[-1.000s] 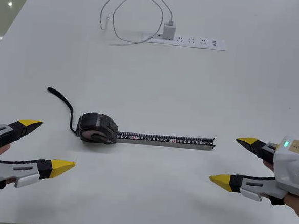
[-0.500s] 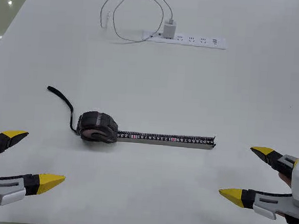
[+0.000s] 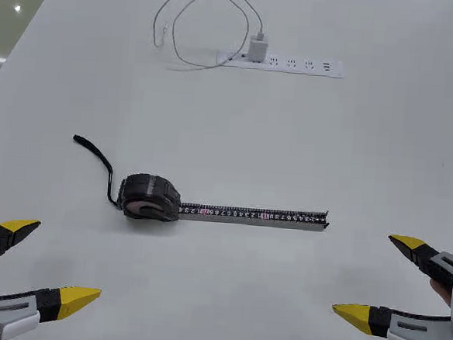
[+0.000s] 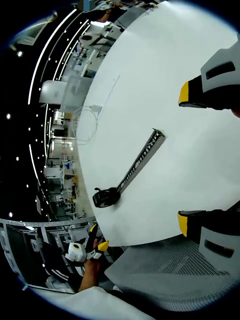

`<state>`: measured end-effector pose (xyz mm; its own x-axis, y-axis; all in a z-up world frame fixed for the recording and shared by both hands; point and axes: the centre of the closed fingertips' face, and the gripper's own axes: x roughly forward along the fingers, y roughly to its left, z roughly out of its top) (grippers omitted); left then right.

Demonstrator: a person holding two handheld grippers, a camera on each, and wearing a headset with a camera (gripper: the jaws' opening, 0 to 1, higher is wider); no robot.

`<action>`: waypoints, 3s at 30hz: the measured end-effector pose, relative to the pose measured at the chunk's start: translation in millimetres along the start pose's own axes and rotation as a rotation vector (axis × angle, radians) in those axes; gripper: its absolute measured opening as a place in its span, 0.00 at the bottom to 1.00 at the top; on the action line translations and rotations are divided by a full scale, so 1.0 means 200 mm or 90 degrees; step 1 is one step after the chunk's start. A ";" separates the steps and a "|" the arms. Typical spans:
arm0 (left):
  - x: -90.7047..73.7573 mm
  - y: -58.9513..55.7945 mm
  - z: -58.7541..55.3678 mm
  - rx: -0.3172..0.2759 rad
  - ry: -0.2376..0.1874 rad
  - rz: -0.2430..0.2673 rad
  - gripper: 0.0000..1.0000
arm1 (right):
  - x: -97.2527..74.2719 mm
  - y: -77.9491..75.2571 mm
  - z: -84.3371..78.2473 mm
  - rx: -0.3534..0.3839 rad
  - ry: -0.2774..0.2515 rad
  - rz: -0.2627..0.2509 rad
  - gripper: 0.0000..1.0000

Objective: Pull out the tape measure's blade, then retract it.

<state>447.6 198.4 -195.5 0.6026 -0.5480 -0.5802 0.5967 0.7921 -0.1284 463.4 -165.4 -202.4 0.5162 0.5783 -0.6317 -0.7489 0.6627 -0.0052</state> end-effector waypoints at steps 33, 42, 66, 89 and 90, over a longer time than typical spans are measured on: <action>0.02 -0.07 0.01 -0.013 -0.021 -0.004 0.87 | 0.00 0.04 0.00 0.017 -0.017 -0.006 0.87; 0.04 -0.07 0.03 -0.017 -0.026 -0.001 0.87 | 0.00 0.03 0.01 0.016 -0.019 -0.005 0.87; 0.12 -0.08 0.06 -0.034 -0.026 0.008 0.88 | 0.02 0.02 0.02 0.010 -0.017 0.001 0.87; 0.26 -0.10 0.14 -0.047 -0.027 0.009 0.87 | 0.04 0.00 0.02 0.006 -0.015 0.004 0.86; 0.27 -0.10 0.14 -0.047 -0.027 0.009 0.87 | 0.04 0.00 0.02 0.006 -0.015 0.004 0.86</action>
<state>482.9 145.2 -202.2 0.6340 -0.5460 -0.5477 0.5476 0.8170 -0.1806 469.9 -159.0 -203.7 0.5213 0.5929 -0.6137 -0.7482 0.6634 0.0054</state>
